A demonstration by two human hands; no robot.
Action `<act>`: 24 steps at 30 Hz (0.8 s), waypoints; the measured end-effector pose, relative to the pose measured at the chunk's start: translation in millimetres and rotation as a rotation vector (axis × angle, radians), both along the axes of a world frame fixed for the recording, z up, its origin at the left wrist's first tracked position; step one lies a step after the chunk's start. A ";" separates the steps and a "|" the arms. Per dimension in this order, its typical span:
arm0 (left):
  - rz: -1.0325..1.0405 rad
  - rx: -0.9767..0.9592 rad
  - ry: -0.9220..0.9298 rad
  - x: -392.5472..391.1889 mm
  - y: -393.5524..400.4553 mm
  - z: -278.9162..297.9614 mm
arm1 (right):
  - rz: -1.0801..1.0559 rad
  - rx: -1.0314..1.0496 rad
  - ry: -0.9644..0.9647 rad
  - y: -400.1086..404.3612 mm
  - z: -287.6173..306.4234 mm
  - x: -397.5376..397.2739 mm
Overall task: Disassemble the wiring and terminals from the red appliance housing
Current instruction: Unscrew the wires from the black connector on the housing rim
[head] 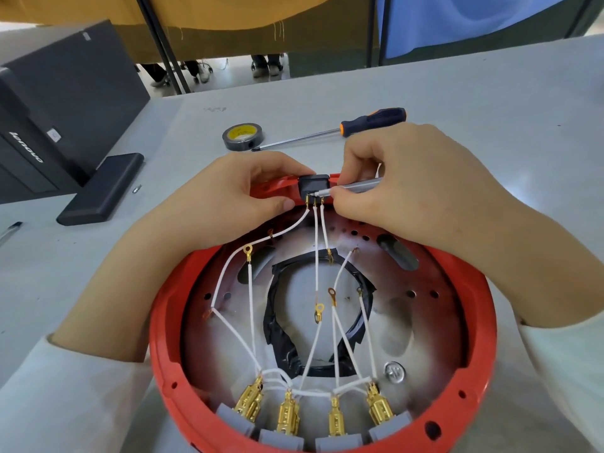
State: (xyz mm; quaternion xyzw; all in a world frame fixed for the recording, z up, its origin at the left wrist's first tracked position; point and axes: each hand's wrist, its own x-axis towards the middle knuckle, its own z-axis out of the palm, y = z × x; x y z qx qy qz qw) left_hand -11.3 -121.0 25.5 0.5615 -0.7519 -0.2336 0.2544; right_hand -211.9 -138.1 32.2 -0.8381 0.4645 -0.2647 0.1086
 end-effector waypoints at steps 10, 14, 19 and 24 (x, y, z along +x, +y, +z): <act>0.010 -0.022 -0.023 -1.1 0.8 0.7 | -0.029 -0.214 0.078 -11.6 -1.9 4.1; 0.006 -0.041 -0.041 -0.3 1.0 1.3 | -0.007 -0.237 0.057 -17.0 -4.4 5.2; 0.008 -0.020 -0.034 0.7 -0.3 0.5 | 0.019 -0.228 0.089 -22.0 -3.0 5.7; 0.006 0.000 -0.031 1.5 -1.2 -0.1 | 0.042 -0.234 0.130 -27.7 -2.6 5.1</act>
